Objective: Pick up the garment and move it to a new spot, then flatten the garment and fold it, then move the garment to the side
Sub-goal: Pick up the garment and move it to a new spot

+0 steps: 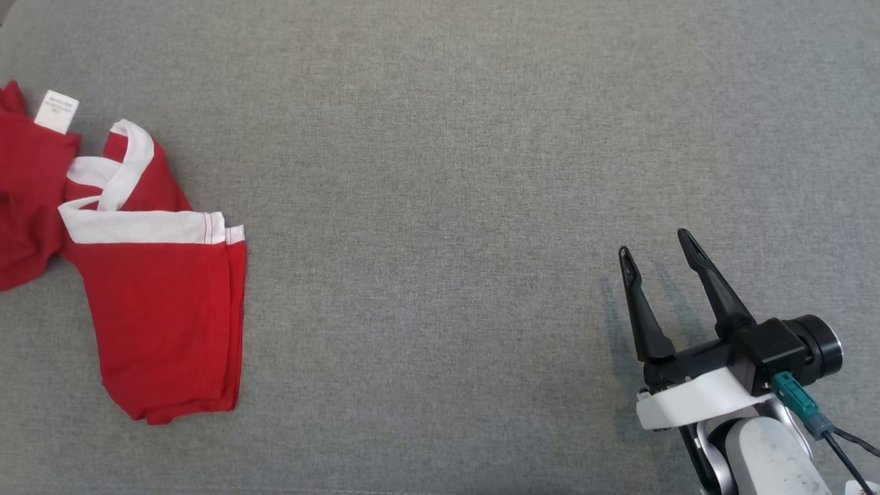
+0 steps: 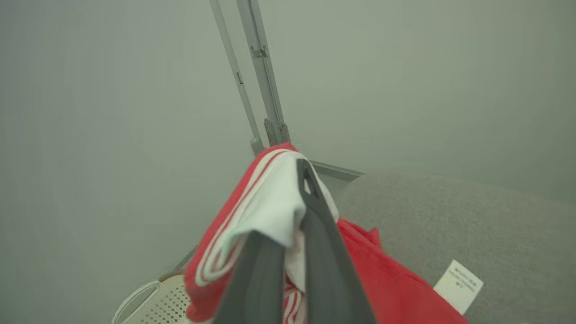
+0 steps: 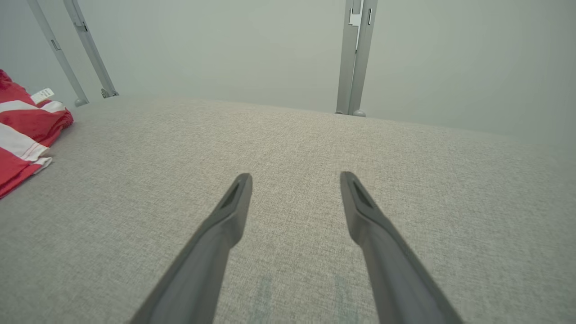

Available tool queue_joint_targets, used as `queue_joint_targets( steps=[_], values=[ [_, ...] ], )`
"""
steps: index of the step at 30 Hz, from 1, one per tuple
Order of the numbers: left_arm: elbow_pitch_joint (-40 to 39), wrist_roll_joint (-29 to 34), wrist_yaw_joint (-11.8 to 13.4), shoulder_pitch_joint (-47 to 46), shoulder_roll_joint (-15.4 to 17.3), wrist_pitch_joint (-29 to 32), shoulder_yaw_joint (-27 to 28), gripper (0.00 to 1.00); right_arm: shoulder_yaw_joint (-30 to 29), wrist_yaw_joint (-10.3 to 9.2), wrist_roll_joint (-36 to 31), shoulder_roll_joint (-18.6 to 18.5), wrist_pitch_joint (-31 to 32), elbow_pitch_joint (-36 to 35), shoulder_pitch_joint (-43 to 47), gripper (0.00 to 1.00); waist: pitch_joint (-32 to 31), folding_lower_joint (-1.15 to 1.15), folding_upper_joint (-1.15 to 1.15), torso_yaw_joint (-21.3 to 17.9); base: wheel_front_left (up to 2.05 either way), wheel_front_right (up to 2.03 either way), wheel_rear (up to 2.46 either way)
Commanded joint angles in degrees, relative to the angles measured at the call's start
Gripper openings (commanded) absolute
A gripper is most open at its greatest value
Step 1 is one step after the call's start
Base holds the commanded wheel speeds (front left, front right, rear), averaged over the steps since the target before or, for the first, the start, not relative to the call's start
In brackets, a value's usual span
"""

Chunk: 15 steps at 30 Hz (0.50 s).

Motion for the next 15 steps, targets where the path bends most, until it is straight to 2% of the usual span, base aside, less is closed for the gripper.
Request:
queue_joint_targets(
  steps=[1,6,10,11,12,13,14,15],
  values=[
    [1.65,-0.97,-1.13,0.24,-1.13,0.05,0.17,0.00,-0.01,0.00,-0.40,-0.38,-0.20,-0.17,-0.80,1.00,1.73,0.00,0.00,0.45,0.00,0.00,0.00],
    [7.33,-3.04,-5.25,-0.10,-5.05,0.03,0.30,0.00,0.44,0.00,-0.74,-0.42,-0.19,-0.20,-1.46,1.00,2.76,0.00,0.00,0.69,0.00,0.00,0.00],
    [10.22,-4.37,-6.44,0.29,-7.45,1.14,0.17,0.00,0.87,0.00,-0.63,-0.27,-0.19,-0.10,-1.97,1.00,3.00,0.00,0.00,0.86,0.00,0.00,0.00],
    [10.67,-4.58,-6.75,0.64,-8.10,1.41,0.05,0.04,0.95,0.00,-0.60,-0.24,-0.19,-0.01,-2.02,1.00,2.96,0.00,0.00,0.90,0.00,0.00,0.00],
    [10.93,-4.76,-6.83,0.90,-8.35,1.45,-0.05,0.39,0.98,0.00,-0.57,-0.21,-0.19,0.09,-2.02,1.00,2.88,0.00,0.00,0.93,0.00,0.00,0.00],
    [11.15,-4.84,-6.90,1.11,-8.42,1.30,-0.09,0.91,1.04,0.00,-0.54,-0.17,-0.19,0.23,-2.02,1.00,2.76,0.00,0.00,0.92,0.00,0.00,0.00],
    [11.23,-4.98,-7.09,1.28,-8.68,1.03,-0.12,1.00,1.10,0.00,-0.41,-0.09,-0.19,0.31,-2.09,1.00,2.56,0.00,0.00,0.91,0.00,0.00,0.00],
    [11.13,-5.00,-7.18,1.48,-9.09,0.80,-0.10,1.00,1.05,0.00,-0.19,-0.01,-0.19,0.37,-2.13,1.00,2.30,0.00,0.00,0.89,0.00,0.00,0.00]
  ],
)
